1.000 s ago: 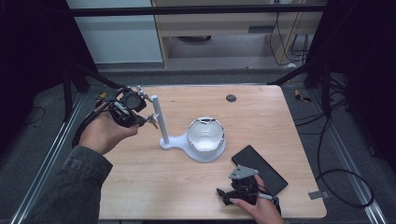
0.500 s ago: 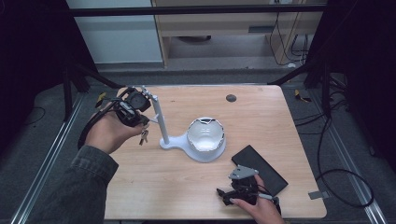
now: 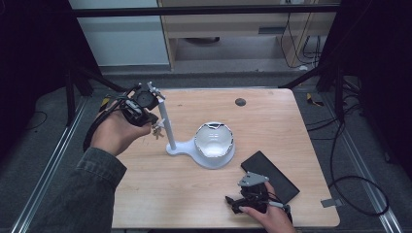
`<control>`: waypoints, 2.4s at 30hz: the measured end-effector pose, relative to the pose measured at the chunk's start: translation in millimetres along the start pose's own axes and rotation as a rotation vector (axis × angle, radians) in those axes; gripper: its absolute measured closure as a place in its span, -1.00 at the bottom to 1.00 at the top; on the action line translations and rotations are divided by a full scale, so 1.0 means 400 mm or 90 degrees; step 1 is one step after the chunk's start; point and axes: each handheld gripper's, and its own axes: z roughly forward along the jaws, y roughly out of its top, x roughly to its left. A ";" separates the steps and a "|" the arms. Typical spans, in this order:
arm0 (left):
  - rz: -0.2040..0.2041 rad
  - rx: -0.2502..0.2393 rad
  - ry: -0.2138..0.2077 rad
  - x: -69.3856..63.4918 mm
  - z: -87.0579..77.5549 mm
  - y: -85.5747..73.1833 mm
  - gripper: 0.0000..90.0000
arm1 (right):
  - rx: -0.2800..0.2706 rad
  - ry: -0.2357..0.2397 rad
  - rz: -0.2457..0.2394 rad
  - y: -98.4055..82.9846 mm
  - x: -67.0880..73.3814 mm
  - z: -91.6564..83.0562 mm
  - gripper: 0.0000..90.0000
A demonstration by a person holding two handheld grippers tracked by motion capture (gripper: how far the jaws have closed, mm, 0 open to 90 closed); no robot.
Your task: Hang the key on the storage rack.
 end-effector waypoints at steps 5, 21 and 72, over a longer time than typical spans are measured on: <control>0.002 -0.008 0.009 -0.003 0.001 0.015 0.96 | 0.000 0.000 -0.001 0.000 0.000 0.000 -0.89; 0.000 -0.019 0.015 -0.010 0.007 0.040 0.96 | 0.002 0.003 -0.002 -0.001 0.000 -0.001 -0.89; 0.023 -0.277 -0.091 -0.253 0.049 -0.096 -0.71 | -0.037 0.009 -0.029 0.015 0.004 -0.065 -0.86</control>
